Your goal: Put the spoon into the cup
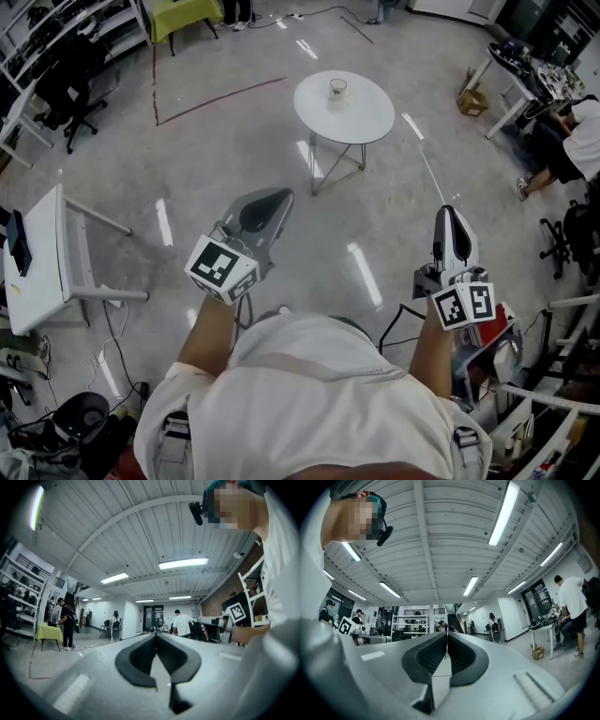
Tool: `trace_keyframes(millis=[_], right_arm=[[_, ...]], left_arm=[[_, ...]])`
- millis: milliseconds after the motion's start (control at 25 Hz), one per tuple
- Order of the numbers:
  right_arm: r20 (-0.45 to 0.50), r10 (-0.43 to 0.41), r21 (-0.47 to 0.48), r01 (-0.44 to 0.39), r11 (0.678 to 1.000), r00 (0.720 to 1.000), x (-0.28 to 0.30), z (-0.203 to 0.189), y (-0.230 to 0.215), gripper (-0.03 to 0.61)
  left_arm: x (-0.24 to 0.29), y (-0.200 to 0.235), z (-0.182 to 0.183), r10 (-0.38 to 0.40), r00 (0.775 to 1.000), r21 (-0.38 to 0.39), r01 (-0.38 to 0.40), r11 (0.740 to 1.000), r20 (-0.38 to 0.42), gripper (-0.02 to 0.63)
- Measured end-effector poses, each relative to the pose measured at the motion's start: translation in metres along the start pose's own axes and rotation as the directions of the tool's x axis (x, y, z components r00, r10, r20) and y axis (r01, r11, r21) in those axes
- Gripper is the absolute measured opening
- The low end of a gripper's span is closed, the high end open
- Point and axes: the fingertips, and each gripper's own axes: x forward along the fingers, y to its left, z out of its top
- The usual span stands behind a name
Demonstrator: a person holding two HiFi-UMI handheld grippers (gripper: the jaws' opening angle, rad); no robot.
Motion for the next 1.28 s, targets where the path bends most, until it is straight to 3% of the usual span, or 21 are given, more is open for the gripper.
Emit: trace_keyframes(millis=[400,680,960,1080,1280], right_arm=[[-0.051,0.053,0.014,-0.052,0.999,0.997,0.079,-0.041,0.069,0.012],[-0.070,0.100,0.026,-0.098,0.995,0.993,0.154,-0.063,0.060,0.011],[-0.048,0.113,0.059,-0.110,0.992,0.992,0.251,-0.079,0.014,0.012],[-0.051,0.102,0.058,-0.099,0.993,0.994,0.295,-0.082,-0.025,0.012],[-0.068,0.072,0.058,-0.068,0.996,0.995,0.358,-0.081,-0.113,0.012]], left_arm=[[-0.056,0.084,-0.018,0.033,0.999,-0.002,-0.033,0.999,-0.032,0.002],[-0.037,0.144,-0.030,0.083,0.996,-0.005,-0.084,0.996,-0.039,0.002],[0.033,0.220,-0.026,0.114,0.992,0.024,-0.113,0.993,-0.048,0.002],[0.089,0.249,-0.025,0.099,0.993,0.049,-0.096,0.994,-0.057,0.002],[0.193,0.282,-0.032,0.075,0.995,0.026,-0.073,0.997,-0.060,0.002]])
